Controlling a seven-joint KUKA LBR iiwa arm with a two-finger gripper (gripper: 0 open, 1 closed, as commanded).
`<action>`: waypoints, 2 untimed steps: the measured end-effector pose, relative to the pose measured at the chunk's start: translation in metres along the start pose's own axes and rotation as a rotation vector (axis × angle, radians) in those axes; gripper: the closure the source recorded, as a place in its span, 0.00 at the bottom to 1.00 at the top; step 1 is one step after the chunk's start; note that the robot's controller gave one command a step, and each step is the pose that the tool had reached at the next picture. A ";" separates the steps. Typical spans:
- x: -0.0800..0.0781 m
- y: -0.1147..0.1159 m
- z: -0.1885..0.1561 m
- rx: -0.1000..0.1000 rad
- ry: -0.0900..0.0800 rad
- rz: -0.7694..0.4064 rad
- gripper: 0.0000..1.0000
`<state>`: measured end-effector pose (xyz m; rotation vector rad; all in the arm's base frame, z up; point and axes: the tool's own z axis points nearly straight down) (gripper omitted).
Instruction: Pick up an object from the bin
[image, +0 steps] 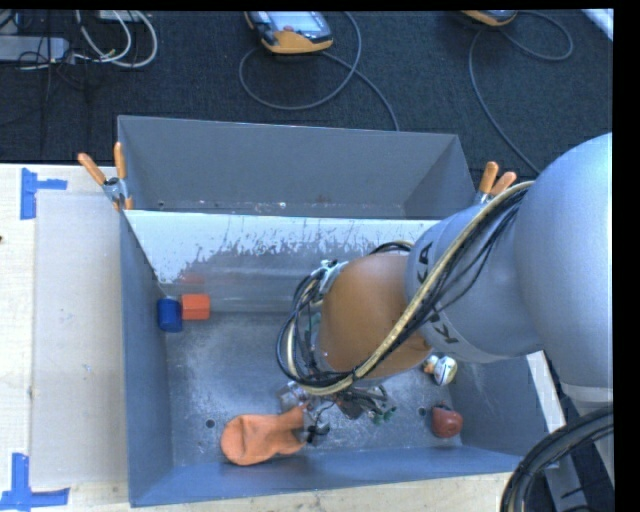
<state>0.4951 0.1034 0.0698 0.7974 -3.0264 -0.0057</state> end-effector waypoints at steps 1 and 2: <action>0.000 0.000 0.000 0.000 0.000 0.000 1.00; 0.009 0.029 -0.001 0.003 -0.008 -0.237 1.00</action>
Offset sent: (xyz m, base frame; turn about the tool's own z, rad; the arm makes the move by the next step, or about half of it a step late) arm -0.0246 0.0203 0.0002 -0.2408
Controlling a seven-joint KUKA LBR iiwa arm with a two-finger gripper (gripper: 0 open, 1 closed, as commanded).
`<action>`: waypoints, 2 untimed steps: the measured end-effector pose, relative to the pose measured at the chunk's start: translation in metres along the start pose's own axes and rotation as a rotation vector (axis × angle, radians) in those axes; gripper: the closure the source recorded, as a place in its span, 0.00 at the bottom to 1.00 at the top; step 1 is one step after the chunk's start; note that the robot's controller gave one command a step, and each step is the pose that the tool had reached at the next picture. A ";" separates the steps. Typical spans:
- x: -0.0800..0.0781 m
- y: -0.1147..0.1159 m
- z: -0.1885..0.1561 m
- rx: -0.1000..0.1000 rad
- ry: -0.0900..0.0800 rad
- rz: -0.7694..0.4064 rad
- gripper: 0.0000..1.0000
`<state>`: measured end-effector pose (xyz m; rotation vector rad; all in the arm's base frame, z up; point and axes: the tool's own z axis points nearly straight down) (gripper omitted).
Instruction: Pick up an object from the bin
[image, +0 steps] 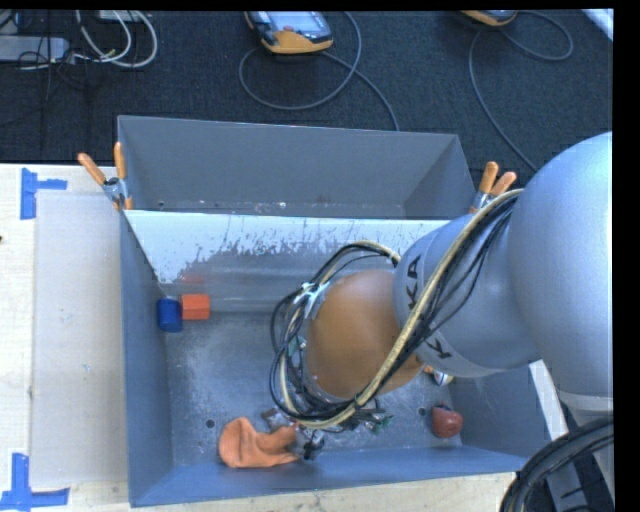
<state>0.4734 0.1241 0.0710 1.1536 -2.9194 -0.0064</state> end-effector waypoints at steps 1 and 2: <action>0.000 0.000 0.000 0.000 0.000 0.000 1.00; -0.001 -0.001 -0.052 -0.007 0.010 0.000 1.00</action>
Offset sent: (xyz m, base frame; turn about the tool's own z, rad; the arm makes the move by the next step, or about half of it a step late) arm 0.0108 -0.0015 0.1195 -0.0022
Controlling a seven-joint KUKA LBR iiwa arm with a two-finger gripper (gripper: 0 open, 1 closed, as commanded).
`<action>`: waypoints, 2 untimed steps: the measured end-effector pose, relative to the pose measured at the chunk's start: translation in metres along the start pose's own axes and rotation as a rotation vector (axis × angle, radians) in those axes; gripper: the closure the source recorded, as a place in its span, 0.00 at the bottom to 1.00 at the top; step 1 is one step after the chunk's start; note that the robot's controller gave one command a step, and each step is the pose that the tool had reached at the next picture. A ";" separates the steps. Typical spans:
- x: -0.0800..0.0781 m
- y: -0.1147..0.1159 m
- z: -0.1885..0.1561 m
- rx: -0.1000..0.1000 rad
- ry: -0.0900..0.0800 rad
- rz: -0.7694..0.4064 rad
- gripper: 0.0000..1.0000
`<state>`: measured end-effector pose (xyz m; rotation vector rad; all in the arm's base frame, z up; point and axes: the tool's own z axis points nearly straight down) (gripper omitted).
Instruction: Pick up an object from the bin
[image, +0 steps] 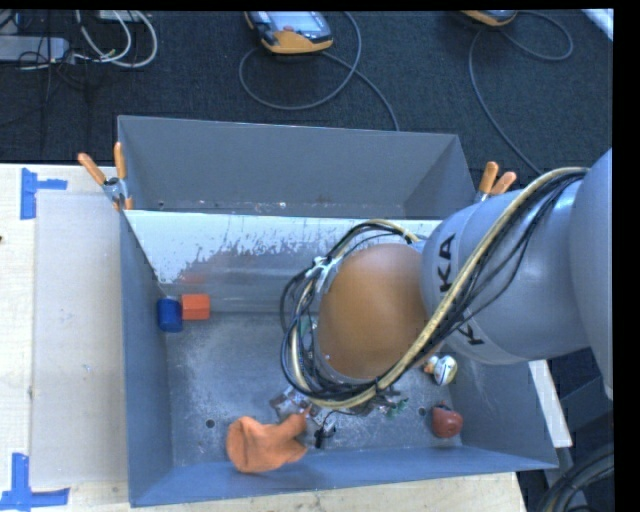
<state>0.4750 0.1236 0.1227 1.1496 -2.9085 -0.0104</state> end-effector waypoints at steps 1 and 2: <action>-0.036 -0.017 -0.014 0.008 -0.015 0.014 1.00; -0.025 -0.014 -0.025 0.001 -0.001 -0.006 1.00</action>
Offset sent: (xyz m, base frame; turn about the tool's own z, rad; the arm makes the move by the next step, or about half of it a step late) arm 0.0115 0.0019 0.0451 -0.0287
